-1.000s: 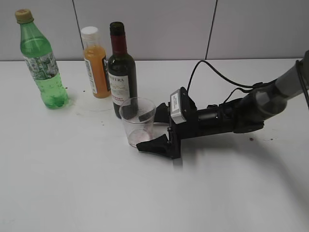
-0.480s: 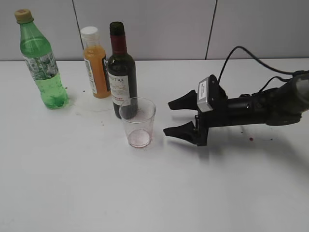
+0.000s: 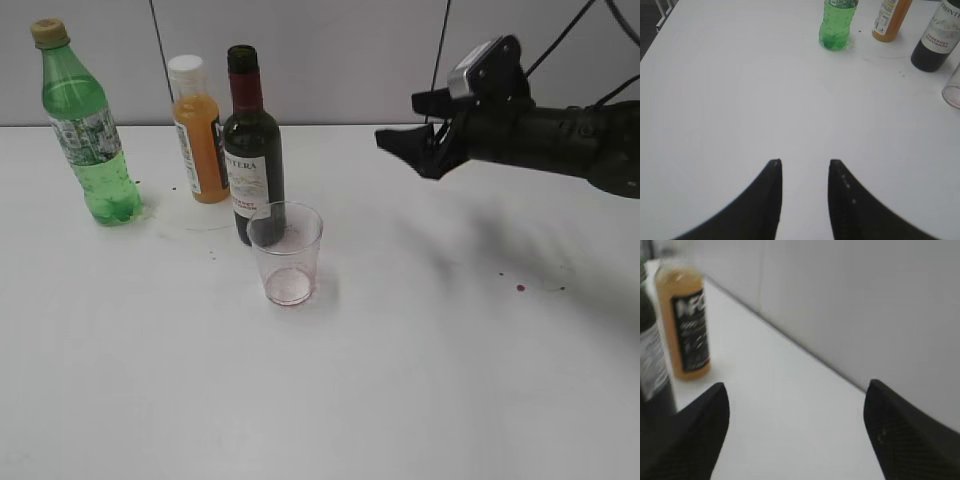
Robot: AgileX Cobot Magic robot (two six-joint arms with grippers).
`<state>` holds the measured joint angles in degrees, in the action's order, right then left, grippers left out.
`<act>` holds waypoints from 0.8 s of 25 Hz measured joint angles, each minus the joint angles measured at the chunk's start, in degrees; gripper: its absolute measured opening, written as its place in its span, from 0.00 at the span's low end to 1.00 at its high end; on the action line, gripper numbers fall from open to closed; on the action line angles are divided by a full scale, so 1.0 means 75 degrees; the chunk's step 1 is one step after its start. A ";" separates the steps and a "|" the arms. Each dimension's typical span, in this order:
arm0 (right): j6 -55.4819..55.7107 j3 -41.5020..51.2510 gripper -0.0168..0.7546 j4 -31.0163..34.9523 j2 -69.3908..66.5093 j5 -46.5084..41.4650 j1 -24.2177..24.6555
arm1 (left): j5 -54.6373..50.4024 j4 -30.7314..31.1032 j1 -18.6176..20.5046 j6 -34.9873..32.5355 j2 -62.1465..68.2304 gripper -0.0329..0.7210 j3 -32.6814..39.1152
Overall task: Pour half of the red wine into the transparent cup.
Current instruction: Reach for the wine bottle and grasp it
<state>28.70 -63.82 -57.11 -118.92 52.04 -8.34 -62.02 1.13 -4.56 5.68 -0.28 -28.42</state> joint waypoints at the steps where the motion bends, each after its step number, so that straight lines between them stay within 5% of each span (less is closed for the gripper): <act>1: 0.0038 0.0000 0.84 0.0443 0.0137 -0.0055 0.0000 | 0.0000 0.0000 0.0000 0.0000 0.0000 0.36 0.0000; 6: -0.0570 0.0006 0.83 0.3791 0.1023 -0.1821 0.0000 | 0.0000 0.0000 0.0000 0.0000 0.0000 0.36 0.0000; 10: -0.1753 -0.0386 0.83 0.5915 0.1638 -0.4493 0.0085 | 0.0000 0.0000 0.0000 0.0000 0.0000 0.36 0.0000; 20: -0.2018 -0.3884 0.81 0.6551 0.1767 -1.1546 0.0423 | 0.0000 0.0000 0.0000 0.0000 0.0000 0.36 0.0000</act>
<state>13.57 -92.95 -7.98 -105.67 -34.56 -5.16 -62.02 1.13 -4.56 5.68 -0.28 -28.42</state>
